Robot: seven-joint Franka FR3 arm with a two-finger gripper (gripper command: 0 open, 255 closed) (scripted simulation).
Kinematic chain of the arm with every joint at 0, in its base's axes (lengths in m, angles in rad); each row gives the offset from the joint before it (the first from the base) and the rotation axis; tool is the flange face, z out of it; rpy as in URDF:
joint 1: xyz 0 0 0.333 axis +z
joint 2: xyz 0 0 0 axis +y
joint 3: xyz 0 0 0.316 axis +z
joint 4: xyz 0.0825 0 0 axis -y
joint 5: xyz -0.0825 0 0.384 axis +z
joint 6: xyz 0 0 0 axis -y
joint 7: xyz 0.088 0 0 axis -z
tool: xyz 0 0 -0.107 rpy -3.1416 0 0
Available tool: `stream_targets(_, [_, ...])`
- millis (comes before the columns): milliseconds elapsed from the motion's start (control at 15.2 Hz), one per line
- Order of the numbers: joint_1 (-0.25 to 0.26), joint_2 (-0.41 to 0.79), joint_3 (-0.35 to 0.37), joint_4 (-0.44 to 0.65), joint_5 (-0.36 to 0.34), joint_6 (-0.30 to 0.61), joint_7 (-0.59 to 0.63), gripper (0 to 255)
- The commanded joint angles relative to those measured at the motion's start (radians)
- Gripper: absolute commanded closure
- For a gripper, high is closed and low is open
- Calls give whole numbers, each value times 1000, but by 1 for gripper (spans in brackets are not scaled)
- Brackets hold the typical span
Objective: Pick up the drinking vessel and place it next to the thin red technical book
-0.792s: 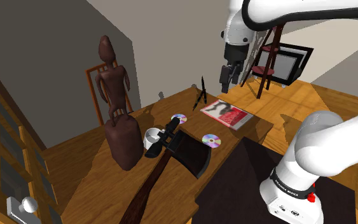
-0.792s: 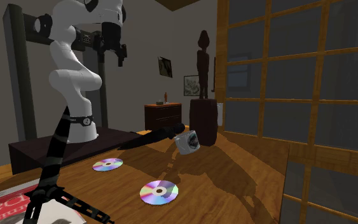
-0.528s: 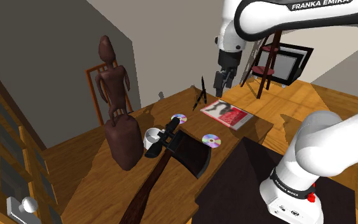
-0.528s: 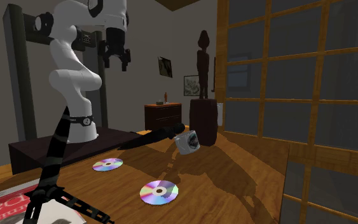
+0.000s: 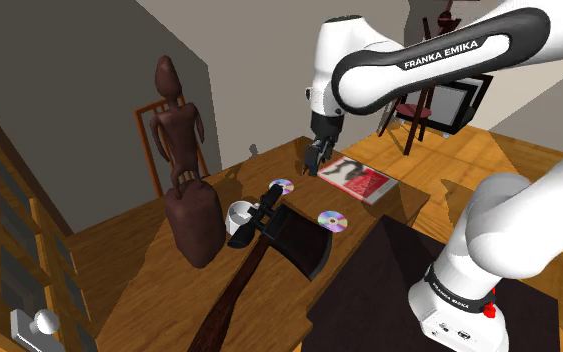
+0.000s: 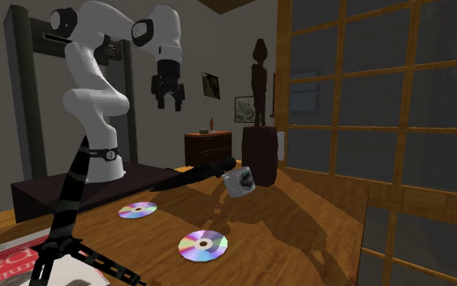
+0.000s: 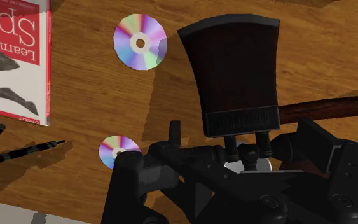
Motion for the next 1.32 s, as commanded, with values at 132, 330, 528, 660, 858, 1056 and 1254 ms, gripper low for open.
stream_targets(132, [21, 120, 40, -16, -7, 171, 20, 0])
stream_targets(330, [29, 222, 68, -5, -27, 286, 39, 0])
stream_targets(528, [32, 332, 97, 20, -63, 393, 68, 0])
stream_targets(660, [32, 408, 116, 44, -100, 458, 95, 0])
stream_targets(858, [34, 524, 137, 91, -177, 544, 151, 0])
stream_targets(1056, [48, 642, 142, 153, -277, 613, 223, 0])
stream_targets(1254, [81, 758, 126, 228, -384, 666, 299, 0])
